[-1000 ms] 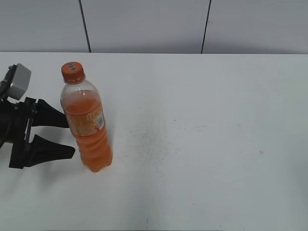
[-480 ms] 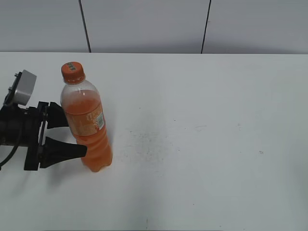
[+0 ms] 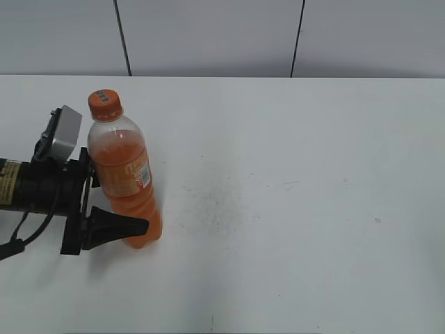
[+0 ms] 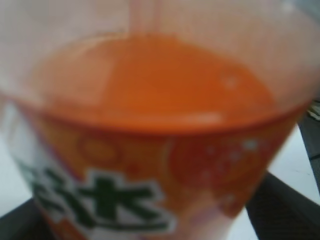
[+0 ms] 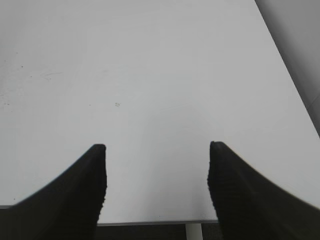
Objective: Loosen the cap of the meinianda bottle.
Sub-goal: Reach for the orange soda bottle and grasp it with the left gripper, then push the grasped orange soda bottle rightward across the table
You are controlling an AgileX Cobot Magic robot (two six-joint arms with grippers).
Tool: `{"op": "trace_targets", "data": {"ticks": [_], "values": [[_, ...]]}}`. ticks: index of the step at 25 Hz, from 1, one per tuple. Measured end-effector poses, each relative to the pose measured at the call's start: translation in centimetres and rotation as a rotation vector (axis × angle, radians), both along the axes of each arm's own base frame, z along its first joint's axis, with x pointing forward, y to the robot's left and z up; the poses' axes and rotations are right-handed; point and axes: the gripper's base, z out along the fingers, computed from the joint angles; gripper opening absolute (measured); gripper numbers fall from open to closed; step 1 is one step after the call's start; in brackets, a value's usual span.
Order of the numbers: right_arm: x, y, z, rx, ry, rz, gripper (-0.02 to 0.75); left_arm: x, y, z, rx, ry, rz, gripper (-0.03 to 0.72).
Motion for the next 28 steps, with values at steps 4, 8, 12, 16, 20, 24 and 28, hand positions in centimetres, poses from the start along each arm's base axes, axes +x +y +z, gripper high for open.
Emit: {"op": "trace_targets", "data": {"ticks": [4,8,12,16,20,24,28], "values": [[0.0,0.0,0.0,0.000,0.000,0.000,0.480,0.2,0.1,0.0,0.003,-0.001,0.022,0.572],[0.0,0.0,0.0,0.000,0.000,0.000,0.480,0.2,0.1,-0.1,0.007,-0.001,0.024,0.483],[0.0,0.0,0.0,0.000,0.000,0.000,0.480,0.3,0.1,-0.1,0.015,-0.005,0.030,0.405],[0.0,0.0,0.0,0.000,0.000,0.000,0.480,0.3,0.1,-0.1,0.013,-0.007,0.028,0.404],[0.0,0.0,0.0,0.000,0.000,0.000,0.480,0.3,0.0,-0.1,-0.006,-0.002,0.033,0.404],[0.0,0.0,0.0,0.001,0.000,0.000,0.480,1.2,-0.7,0.2,-0.023,-0.022,0.047,0.404],[0.0,0.0,0.0,0.000,0.000,0.000,0.480,2.1,-3.3,1.2,-0.042,-0.078,-0.009,0.404]]}}
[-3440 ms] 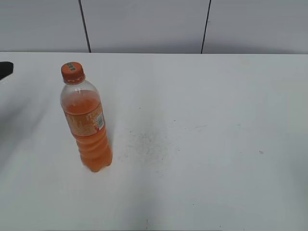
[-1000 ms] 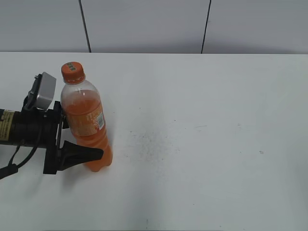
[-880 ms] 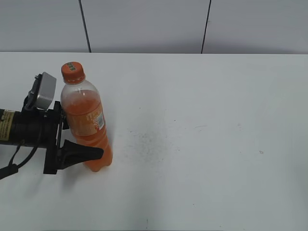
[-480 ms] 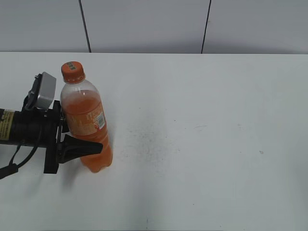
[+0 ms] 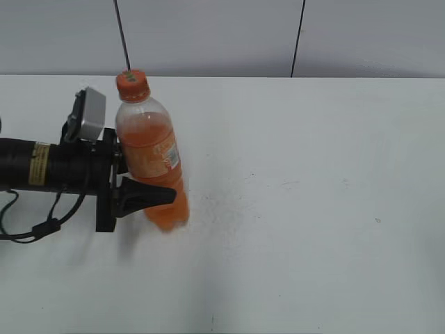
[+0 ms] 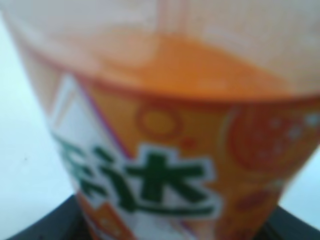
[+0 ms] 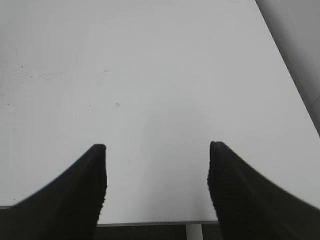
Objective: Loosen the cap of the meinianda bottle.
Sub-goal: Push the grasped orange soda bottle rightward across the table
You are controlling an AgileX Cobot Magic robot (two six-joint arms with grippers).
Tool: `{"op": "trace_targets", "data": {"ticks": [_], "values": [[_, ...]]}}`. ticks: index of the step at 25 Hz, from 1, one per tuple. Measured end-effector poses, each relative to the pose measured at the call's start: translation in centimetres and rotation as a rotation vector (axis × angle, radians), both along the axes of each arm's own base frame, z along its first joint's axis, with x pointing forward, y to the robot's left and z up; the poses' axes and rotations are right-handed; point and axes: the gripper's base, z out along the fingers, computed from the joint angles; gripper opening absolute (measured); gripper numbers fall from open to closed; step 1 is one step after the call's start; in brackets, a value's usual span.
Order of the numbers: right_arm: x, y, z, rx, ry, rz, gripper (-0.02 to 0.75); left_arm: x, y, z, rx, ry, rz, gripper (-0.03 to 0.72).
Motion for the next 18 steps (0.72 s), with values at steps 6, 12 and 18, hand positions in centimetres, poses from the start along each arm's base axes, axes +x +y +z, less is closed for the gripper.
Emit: {"op": "trace_targets", "data": {"ticks": [6,12,18], "values": [[0.0,0.0,0.0,0.000,0.000,0.000,0.480,-0.2,-4.3,0.9,-0.053,-0.020,-0.022,0.403],[0.0,0.0,0.0,0.001,0.000,0.000,0.480,-1.1,-7.3,0.5,0.002,-0.018,-0.003,0.403],[0.0,0.0,0.0,0.000,0.000,0.000,0.480,-1.4,-8.3,-0.3,0.032,-0.013,0.008,0.403]]}}
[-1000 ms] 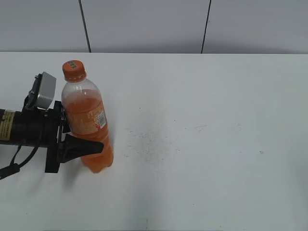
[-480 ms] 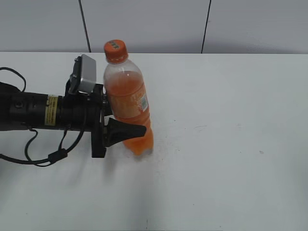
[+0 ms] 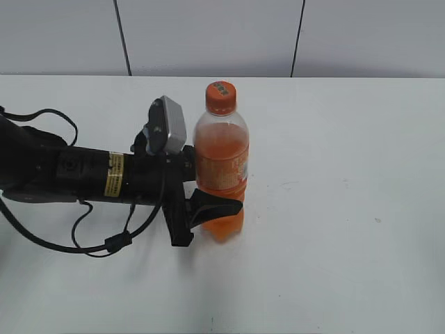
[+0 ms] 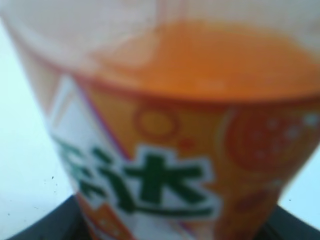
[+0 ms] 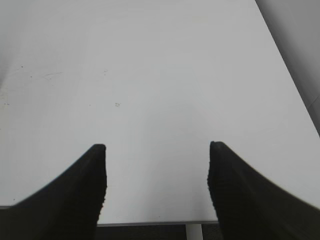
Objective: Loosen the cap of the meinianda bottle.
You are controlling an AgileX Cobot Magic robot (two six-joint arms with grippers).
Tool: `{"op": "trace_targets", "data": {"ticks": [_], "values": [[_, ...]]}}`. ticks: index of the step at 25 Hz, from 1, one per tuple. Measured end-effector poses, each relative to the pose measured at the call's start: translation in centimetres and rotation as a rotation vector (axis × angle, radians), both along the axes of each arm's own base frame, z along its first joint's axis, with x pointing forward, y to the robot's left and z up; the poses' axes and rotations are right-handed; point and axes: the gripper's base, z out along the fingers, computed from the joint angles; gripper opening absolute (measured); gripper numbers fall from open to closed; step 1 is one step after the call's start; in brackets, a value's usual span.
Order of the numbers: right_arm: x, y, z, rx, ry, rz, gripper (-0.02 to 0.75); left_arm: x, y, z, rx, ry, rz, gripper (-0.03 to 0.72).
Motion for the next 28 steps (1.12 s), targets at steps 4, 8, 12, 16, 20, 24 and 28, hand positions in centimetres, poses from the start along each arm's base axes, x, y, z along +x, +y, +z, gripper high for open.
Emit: {"op": "trace_targets", "data": {"ticks": [4,8,12,16,20,24,28], "values": [[0.0,0.0,0.0,0.001,0.000,0.001,0.480,0.0,-0.1,-1.1,0.001,-0.002,-0.008,0.403],[0.2,0.0,0.8,-0.007,0.053,0.008,0.477,0.1,-0.2,-1.5,-0.018,-0.009,-0.014,0.402],[2.5,0.0,4.3,-0.022,0.211,0.023,0.462,0.1,-0.2,-1.9,-0.037,-0.001,-0.013,0.402],[7.0,-0.1,8.4,-0.039,0.366,0.043,0.451,0.2,-0.3,-2.1,-0.046,0.005,-0.007,0.400],[13.2,-0.2,11.1,-0.073,0.466,0.081,0.449,0.2,-0.3,-2.1,-0.048,0.005,-0.009,0.400],[19.0,-0.1,12.4,-0.067,0.515,0.122,0.449,0.2,-0.3,-2.1,-0.051,0.005,-0.010,0.400],[23.7,1.7,12.8,-0.096,0.547,0.208,0.437,0.2,-0.3,-2.1,-0.051,0.004,-0.010,0.400]]}}
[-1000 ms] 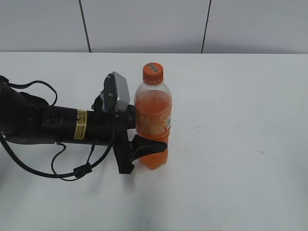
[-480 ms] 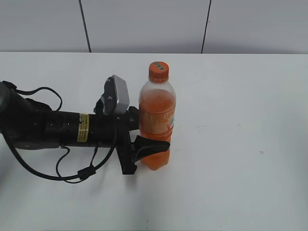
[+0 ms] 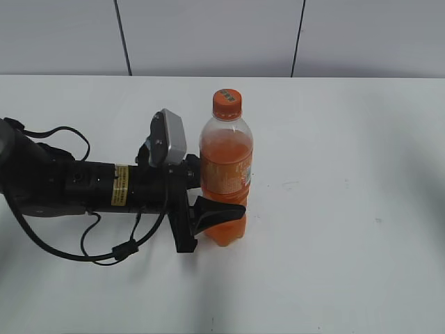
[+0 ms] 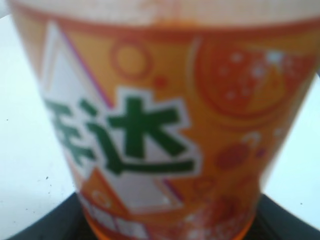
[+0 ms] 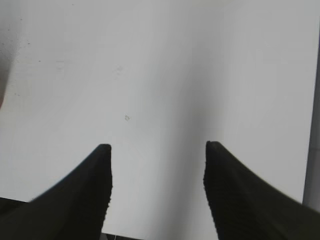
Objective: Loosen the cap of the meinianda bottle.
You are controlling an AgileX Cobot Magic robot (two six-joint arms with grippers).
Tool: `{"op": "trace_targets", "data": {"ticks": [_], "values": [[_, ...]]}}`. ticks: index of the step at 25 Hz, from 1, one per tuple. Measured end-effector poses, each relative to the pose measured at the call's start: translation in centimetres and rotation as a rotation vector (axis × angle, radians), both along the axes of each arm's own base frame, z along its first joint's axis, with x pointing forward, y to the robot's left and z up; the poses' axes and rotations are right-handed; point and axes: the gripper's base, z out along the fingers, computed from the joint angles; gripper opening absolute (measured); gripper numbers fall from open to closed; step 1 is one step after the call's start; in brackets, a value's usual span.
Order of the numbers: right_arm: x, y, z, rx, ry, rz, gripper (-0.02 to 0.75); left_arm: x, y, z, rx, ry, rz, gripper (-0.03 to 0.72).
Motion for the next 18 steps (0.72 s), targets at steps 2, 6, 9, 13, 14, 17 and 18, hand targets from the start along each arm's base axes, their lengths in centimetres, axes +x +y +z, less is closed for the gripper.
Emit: {"op": "trace_targets", "data": {"ticks": [2,6,9,13,14,17,18], "values": [[2.1,2.3,0.0,-0.008,0.009,0.084,0.433,0.0,0.0,0.0,0.000,0.000,0.000,0.400],[4.6,8.0,0.2,0.000,0.006,0.248,0.430,0.0,0.0,0.0,0.002,0.000,0.001,0.400],[5.5,12.0,0.3,0.026,0.005,0.317,0.430,0.0,0.0,0.0,0.003,0.000,0.001,0.400],[5.4,16.6,-0.8,0.061,0.050,0.368,0.430,0.0,0.0,0.0,0.003,-0.002,0.001,0.400],[5.2,17.4,-1.2,0.068,0.065,0.372,0.430,0.0,0.0,0.0,0.003,-0.002,0.001,0.400],[4.5,20.0,-2.5,0.068,0.110,0.420,0.430,0.1,0.0,0.0,0.004,-0.002,0.001,0.400],[4.4,20.6,-2.9,0.063,0.122,0.434,0.430,0.1,0.0,0.0,0.004,-0.002,0.001,0.400]]}}
